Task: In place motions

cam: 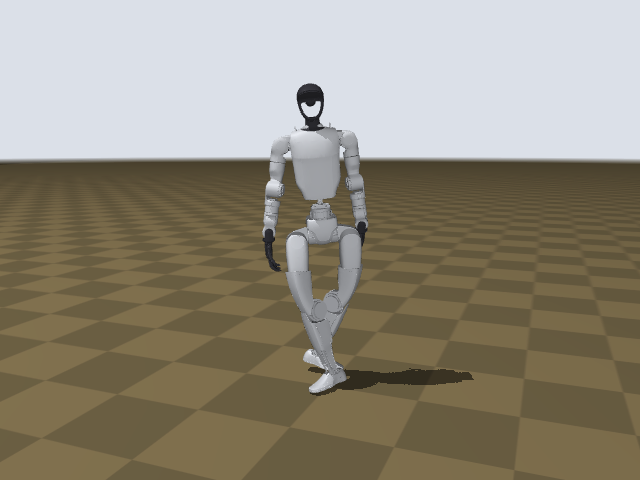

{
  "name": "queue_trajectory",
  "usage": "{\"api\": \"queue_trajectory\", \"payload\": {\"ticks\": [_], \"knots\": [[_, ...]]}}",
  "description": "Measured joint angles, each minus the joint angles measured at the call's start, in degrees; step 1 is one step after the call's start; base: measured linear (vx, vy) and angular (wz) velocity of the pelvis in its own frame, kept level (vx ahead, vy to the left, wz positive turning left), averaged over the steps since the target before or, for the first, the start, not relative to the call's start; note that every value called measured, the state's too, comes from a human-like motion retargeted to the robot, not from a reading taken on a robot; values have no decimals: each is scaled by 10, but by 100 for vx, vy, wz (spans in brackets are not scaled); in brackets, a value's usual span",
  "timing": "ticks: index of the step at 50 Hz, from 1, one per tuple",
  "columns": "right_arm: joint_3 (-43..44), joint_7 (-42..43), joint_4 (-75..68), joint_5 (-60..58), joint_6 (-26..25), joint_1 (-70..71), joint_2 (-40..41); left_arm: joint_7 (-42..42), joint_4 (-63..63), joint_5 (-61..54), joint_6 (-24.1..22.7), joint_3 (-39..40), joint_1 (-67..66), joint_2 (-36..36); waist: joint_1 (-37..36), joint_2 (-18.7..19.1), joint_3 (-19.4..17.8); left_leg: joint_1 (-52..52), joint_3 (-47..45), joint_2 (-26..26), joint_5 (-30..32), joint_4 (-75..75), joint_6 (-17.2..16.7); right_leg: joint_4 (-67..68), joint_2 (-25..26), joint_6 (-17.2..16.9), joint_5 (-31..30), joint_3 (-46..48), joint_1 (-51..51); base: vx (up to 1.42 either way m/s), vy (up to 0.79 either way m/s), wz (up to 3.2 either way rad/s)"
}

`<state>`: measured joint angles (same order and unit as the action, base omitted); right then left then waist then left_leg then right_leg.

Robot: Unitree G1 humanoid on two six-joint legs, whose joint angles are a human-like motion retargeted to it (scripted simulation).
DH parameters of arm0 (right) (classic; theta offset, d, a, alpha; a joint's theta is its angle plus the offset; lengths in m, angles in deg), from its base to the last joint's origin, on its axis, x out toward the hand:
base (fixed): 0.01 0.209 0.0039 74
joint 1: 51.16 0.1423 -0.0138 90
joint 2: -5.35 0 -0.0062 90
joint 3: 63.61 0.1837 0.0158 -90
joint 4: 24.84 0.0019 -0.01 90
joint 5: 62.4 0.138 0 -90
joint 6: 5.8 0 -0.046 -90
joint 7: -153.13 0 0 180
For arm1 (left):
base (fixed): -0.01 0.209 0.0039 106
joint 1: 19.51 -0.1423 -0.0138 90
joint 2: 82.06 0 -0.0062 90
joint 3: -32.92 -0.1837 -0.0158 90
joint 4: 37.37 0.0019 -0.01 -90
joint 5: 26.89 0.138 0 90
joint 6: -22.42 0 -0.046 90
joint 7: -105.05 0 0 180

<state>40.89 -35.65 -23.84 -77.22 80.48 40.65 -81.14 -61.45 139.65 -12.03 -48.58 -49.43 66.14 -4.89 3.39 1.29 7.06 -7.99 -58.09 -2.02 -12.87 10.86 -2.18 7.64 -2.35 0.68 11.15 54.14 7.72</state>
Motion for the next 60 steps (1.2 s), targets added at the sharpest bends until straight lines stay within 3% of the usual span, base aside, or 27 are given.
{"api": "queue_trajectory", "payload": {"ticks": [5, 10, 15, 19, 22, 24, 25, 28, 31, 37, 43, 45, 49, 53, 56, 58, 60], "knots": [[-10, -2, -21, 0, -1, -21, 21, -13, -18, 0, 6, 3, 15, 6, -30, -84, -3, 84, 118, 34, 130, 259, 120, 4, -72, -4, -1, -101, -2, 42, -11, -176], [-30, -5, -23, -39, -20, -8, 32, 3, -25, -42, -12, 23, 30, -22, -43, -80, -7, 203, 310, 17, 131, 357, 123, -2, -58, 11, -18, -166, 10, 24, 2, -192], [-76, -14, 21, -75, -12, 11, 40, 19, -43, -60, -24, 21, 41, -34, -34, -70, -34, 227, 353, 38, 68, 277, 158, -5, -45, 19, -38, -227, 7, 17, 9, -190], [-93, -23, 60, -123, -1, 5, 43, 4, -49, -35, -28, 1, 40, -30, -44, -49, -36, 233, 496, 4, 80, 127, 127, -10, -14, 21, -51, -276, 4, 19, 12, -185], [-97, -21, 72, -143, 4, 0, 40, -1, -46, -18, -26, -16, 42, -25, -59, -22, -47, 206, 647, -16, 140, 4, 65, -13, 23, 21, -55, -315, -17, 16, 13, -174], [-90, -17, 67, -152, 3, -4, 36, 2, -44, -8, -24, -20, 43, -25, -46, -13, -46, 198, 680, -15, 161, -18, 43, -18, 27, 18, -58, -322, -30, 15, 18, -56], [-84, -15, 63, -155, 1, -6, 35, 4, -42, -4, -23, -21, 45, -26, -31, -15, -42, 205, 671, -12, 148, -6, 35, -21, 19, 16, -60, -318, -32, 6, 18, 25], [-61, -1, 47, -129, -7, -14, 35, -1, -37, -7, -24, -23, 60, -29, 3, -10, -40, 188, 676, -38, 158, -25, 66, -25, 12, 13, -62, -299, -39, -1, 16, 51], [-45, -2, 30, -93, -5, -33, 31, -2, -28, -10, -38, -36, 68, -29, -7, -20, -38, 175, 661, -42, 159, -37, 58, -25, 1, 10, -64, -319, -44, 8, 19, -27], [-22, 0, 13, -128, -14, -48, 30, -12, 20, -2, -26, -43, 76, -22, -4, -25, -19, 156, 615, -52, 156, -71, 78, 10, -13, 5, -76, -374, -3, 5, 13, -60], [-63, 1, 62, -177, 3, -12, 37, -15, 42, -40, -26, -1, 52, -18, 24, -15, -33, 143, 481, -17, 127, -94, 79, -9, 11, 24, -111, -415, 44, -10, -4, -205], [-82, 0, 82, -177, 9, -5, 40, -11, 50, -43, -22, 6, 39, -17, 25, -5, -36, 134, 419, 2, 111, -99, 78, -15, 8, 24, -88, -365, 49, -6, -10, -294], [-112, 9, 102, -155, 14, 9, 44, -21, 73, -32, -5, 16, 26, -13, 11, 9, -37, 106, 289, 29, 90, -120, 63, -27, -39, -1, -49, -115, 19, -8, -16, -309], [-117, 6, 97, -145, 11, 10, 45, -26, 78, -12, 1, 12, 6, -12, -8, 20, -17, 78, 191, 41, 68, -133, 38, -14, -56, -5, -69, 59, -15, 18, -13, -271], [-111, 2, 84, -131, 4, 4, 43, -19, 77, 2, 10, 14, -3, -6, -15, 24, -1, 62, 152, 49, 55, -127, 22, -12, -60, -9, -85, 59, -25, 32, -20, -208], [-105, 6, 71, -116, -1, 0, 43, -17, 74, 3, 14, 19, -4, 1, -13, 16, 1, 44, 132, 43, 50, -119, 13, -33, -54, -35, -81, 21, -32, 31, -22, -155], [-97, 8, 53, -101, -6, -5, 45, -16, 67, -1, 17, 24, -6, 11, -13, 9, 3, 22, 107, 45, 52, -109, 4, -61, -29, -6, -85, -32, -25, 41, -31, -148]]}}
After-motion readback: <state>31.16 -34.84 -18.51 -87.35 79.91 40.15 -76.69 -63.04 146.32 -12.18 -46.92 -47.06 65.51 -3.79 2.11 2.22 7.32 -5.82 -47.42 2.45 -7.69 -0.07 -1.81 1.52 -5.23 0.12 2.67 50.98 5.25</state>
